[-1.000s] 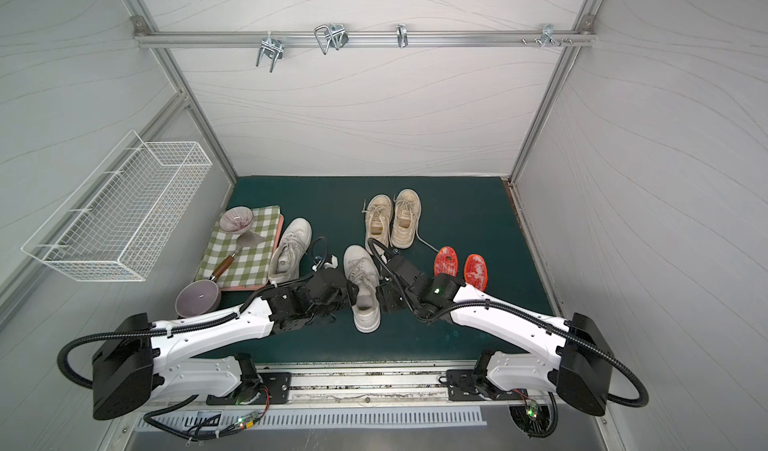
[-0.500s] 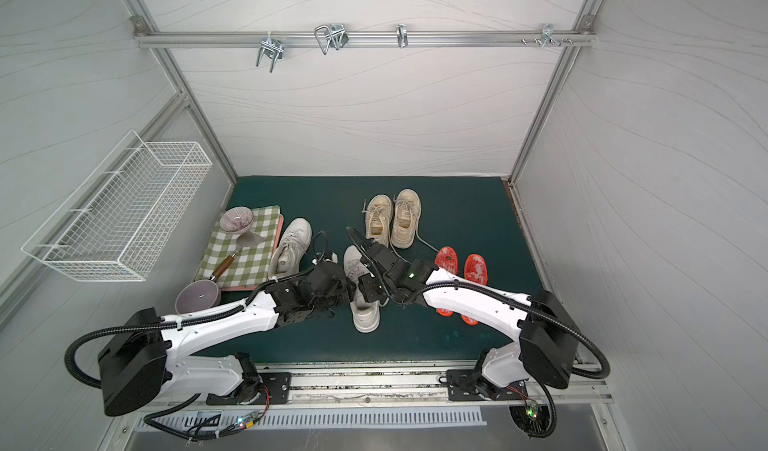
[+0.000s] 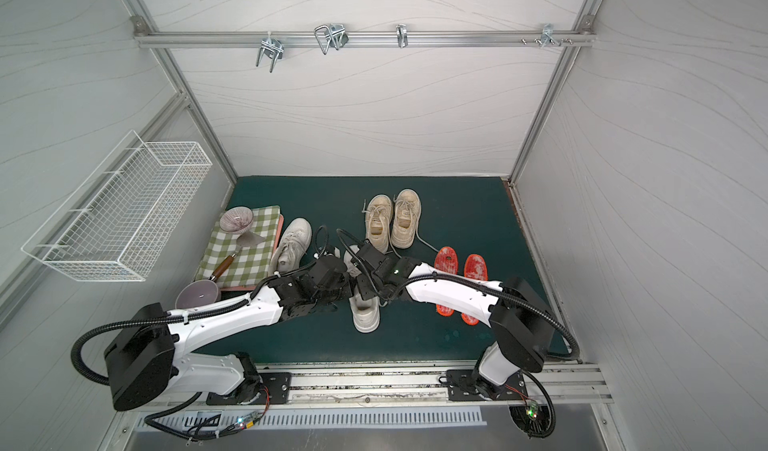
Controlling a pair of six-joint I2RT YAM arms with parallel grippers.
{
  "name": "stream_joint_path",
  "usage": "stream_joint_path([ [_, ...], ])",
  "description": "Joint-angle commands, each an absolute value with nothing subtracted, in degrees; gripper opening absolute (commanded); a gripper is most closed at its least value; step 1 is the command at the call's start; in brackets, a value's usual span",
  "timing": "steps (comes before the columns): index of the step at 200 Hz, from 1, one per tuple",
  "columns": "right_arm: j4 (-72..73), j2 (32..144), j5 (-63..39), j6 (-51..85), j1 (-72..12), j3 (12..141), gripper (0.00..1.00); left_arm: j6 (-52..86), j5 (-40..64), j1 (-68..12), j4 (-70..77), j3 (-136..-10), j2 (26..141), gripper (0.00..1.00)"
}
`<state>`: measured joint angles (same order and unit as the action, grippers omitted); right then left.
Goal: Remove the insole from the shoe
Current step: Adjust the shoe at the center of the board.
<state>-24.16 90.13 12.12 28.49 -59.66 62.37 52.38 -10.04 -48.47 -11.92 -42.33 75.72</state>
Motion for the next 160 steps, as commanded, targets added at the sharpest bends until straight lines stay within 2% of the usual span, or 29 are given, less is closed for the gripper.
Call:
stream_joint_path([
  [1,-24.6,92.1,15.1,28.5,-59.4,64.5,0.26,52.3,-11.7,-47.9,-11.3,-44.5,76.2,0.27],
  [24,-25.3,91.2,17.2,28.9,-59.1,63.7,0.18,52.4,-13.4,-47.8,-13.4,-44.1,75.0,0.20],
  [57,-27.7,89.2,22.2,29.3,-58.3,61.1,0.17,53.1,-15.4,-46.9,-14.6,-40.6,71.3,0.10],
  [116,-30.1,83.2,24.2,32.0,-48.3,50.7,0.11,55.5,-18.5,-44.2,-16.8,-31.2,60.5,0.10],
  [160,-28.4,84.2,22.7,31.4,-51.6,50.0,0.09,55.4,-15.5,-43.8,-14.1,-29.3,61.7,0.13],
])
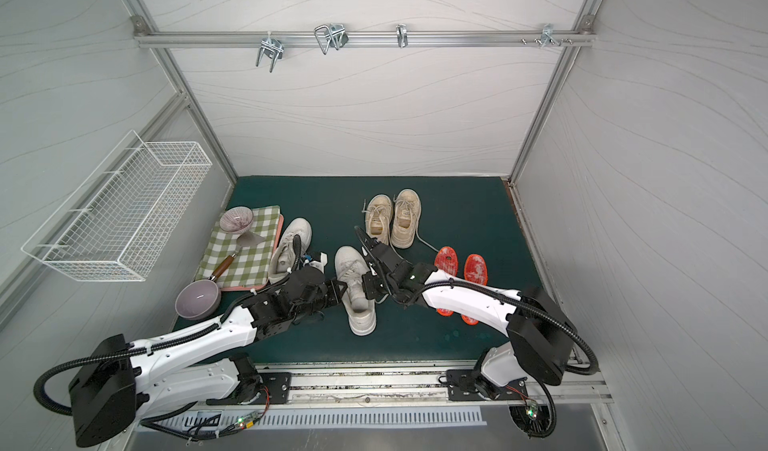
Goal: Remove the insole from the shoe
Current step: Adjust the shoe at the center of the board.
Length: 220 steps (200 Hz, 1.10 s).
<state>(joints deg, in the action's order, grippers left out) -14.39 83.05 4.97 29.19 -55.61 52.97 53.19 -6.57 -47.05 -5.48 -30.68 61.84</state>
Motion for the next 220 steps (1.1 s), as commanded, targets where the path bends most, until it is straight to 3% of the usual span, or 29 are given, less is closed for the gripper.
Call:
stream_joint_path([
  [1,-28.2,84.2,22.7,31.3,-51.8,50.1,0.09,55.3,-15.2,-43.8,-14.0,-29.4,61.8,0.13],
  [39,-24.3,87.6,17.1,27.1,-57.4,52.6,0.11,53.9,-8.6,-44.3,-8.0,-31.8,68.1,0.18],
  [104,-24.0,86.1,6.7,21.8,-60.7,53.3,0.48,53.4,-8.0,-47.0,-6.4,-33.0,69.3,0.30],
  [156,-25.2,87.6,6.2,20.6,-62.8,53.0,0.69,53.3,-8.4,-47.1,-6.9,-32.7,68.0,0.35],
  [220,-23.9,95.6,12.4,21.9,-62.8,55.0,0.82,53.4,-8.2,-47.2,-6.5,-32.2,67.2,0.33],
])
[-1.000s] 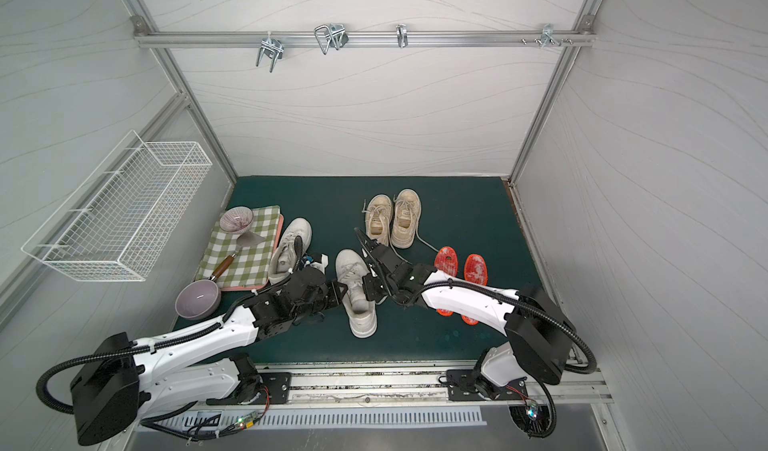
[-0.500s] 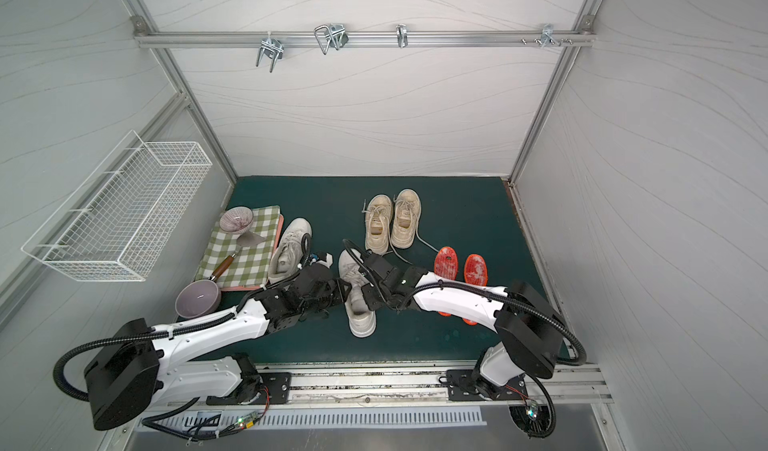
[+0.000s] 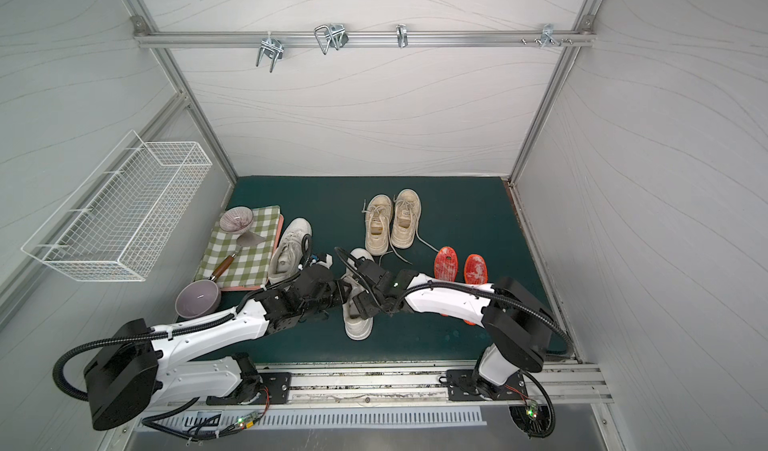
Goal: Remove the insole from the shoe
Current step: Adjust the shoe at the center of the board.
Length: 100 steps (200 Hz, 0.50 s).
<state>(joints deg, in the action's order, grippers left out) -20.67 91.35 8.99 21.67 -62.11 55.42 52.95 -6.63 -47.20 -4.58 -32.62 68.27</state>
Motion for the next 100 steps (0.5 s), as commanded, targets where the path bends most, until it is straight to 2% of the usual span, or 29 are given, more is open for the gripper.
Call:
stream_joint_path([
  [1,-23.8,95.7,12.7,22.1,-62.8,55.0,0.82,53.4,-8.2,-47.2,-6.5,-32.2,67.2,0.33],
  [37,-20.5,94.4,18.0,23.0,-63.0,55.1,0.83,53.1,-8.4,-47.2,-7.1,-31.9,66.1,0.34],
  [100,-17.7,88.6,21.6,24.0,-63.3,55.7,0.77,49.4,-8.8,-47.2,-8.3,-29.9,61.3,0.49],
])
